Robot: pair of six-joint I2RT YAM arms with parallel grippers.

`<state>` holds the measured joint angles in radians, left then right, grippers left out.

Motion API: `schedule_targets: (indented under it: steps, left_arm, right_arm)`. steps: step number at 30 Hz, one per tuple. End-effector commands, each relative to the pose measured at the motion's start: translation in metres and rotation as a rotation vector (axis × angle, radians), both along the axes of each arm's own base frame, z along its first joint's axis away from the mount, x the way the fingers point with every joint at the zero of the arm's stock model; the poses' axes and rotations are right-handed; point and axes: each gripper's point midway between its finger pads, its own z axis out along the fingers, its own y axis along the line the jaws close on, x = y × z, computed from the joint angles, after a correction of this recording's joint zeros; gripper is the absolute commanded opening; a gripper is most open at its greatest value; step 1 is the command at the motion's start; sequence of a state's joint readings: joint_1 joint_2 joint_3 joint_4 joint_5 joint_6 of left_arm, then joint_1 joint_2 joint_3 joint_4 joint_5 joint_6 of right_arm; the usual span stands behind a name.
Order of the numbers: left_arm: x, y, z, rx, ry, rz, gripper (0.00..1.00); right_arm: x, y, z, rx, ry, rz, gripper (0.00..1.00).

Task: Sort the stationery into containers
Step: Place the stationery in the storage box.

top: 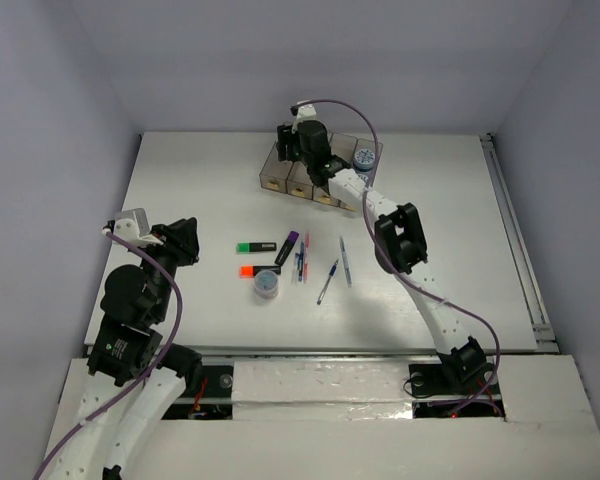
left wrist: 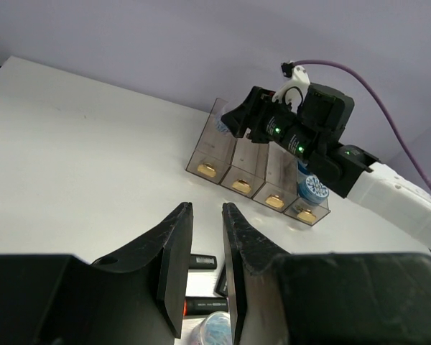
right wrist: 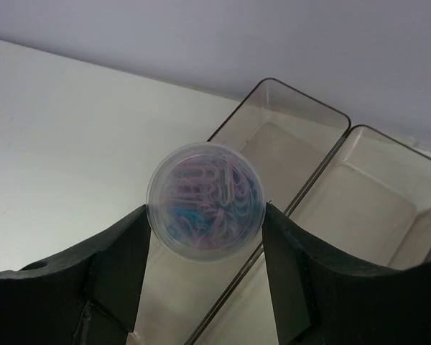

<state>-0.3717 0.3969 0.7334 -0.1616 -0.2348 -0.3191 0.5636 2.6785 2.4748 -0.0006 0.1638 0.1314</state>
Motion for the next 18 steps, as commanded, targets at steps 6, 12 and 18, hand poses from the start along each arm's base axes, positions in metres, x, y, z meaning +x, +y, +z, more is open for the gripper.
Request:
schedule_targets:
  steps: [6, 12, 18]
  left_arm:
    - [0.001, -0.004, 0.016, -0.006, -0.046, -0.019, 0.21]
    - [0.001, -0.002, 0.016, -0.005, -0.049, -0.012, 0.21]
    - [0.001, -0.002, 0.017, -0.006, -0.052, -0.012, 0.21]
  right_arm:
    - [0.015, -0.006, 0.046, 0.101, -0.119, -0.033, 0.72]
    - [0.011, -0.007, 0.066, 0.101, -0.145, -0.019, 0.89]
    - [-0.013, -0.006, 0.095, 0.132, -0.131, 0.05, 0.72]
